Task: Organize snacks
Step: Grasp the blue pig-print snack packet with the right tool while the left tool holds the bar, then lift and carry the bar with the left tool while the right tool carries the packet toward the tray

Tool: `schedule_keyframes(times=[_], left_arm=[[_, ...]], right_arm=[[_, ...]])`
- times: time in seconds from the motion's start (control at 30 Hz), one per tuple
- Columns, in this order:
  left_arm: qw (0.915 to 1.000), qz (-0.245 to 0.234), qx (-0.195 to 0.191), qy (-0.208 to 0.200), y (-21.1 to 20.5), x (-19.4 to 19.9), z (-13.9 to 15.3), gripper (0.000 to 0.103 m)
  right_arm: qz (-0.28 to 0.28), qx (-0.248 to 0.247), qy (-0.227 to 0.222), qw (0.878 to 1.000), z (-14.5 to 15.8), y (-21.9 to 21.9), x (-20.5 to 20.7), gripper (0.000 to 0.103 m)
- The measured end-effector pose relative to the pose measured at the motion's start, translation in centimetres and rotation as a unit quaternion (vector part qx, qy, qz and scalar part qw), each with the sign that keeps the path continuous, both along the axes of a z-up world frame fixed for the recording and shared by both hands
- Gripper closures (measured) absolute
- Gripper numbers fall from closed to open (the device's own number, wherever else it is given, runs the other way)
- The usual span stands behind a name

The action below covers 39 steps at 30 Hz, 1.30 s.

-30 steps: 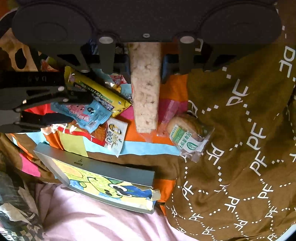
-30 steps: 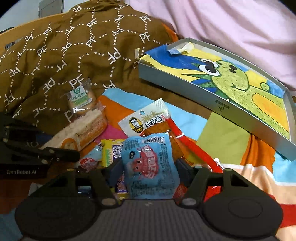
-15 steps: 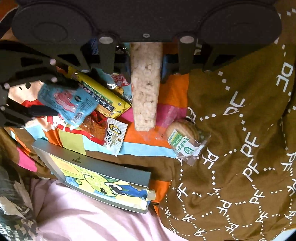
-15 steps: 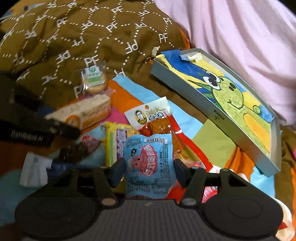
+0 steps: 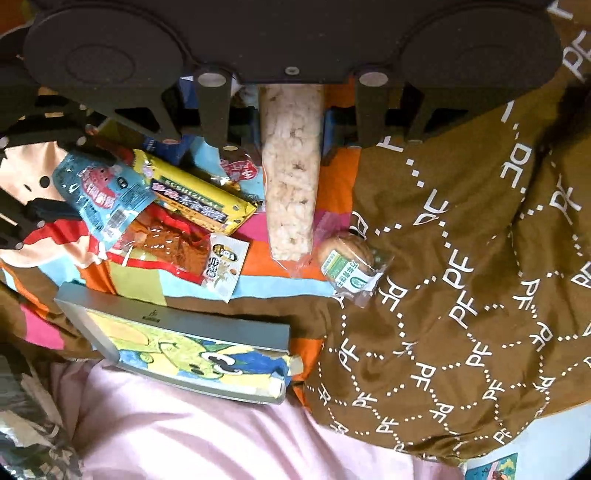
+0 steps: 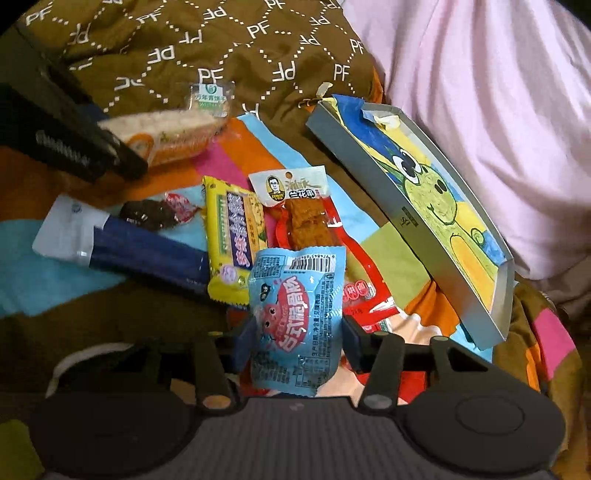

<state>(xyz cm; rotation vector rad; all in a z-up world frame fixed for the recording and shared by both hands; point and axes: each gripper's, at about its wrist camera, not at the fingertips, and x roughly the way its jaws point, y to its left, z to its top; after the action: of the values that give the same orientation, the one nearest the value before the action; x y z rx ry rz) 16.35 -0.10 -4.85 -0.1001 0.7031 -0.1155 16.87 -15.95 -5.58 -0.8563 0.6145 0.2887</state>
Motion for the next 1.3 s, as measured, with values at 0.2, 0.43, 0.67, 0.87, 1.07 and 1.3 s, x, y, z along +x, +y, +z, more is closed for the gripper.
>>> schedule_keyframes(times=[0.2,0.43,0.67,0.87,1.07,1.3], left_arm=[[0.9994,-0.010,-0.024,-0.022,0.0,-1.4,0.7,0.071],[0.9979,-0.017,-0.040,-0.048,-0.8,-2.7,1.2,0.071],[0.9959,-0.014,-0.056,-0.070,-1.0,-3.4,1.7,0.070],[0.9944,-0.008,-0.066,-0.082,-1.3,-3.2,2.6,0.070],[0.9948,-0.012,-0.057,-0.084,-2.1,-2.6,2.7,0.070],[0.9961,-0.007,-0.053,-0.070,-2.2,-2.6,1.8,0.070]], right_arm=[[0.046,-0.069,-0.051,0.995,-1.4,0.6,-1.9,0.050],[0.083,-0.114,-0.094,0.986,-2.7,0.7,-3.9,0.054],[0.099,-0.120,-0.108,0.982,-2.8,0.7,-4.9,0.058],[0.107,-0.116,-0.133,0.978,-1.9,0.2,-5.5,0.094],[0.097,-0.084,-0.094,0.987,-1.7,-0.4,-4.4,0.093],[0.092,-0.084,-0.098,0.987,-3.1,-1.0,-3.6,0.056]])
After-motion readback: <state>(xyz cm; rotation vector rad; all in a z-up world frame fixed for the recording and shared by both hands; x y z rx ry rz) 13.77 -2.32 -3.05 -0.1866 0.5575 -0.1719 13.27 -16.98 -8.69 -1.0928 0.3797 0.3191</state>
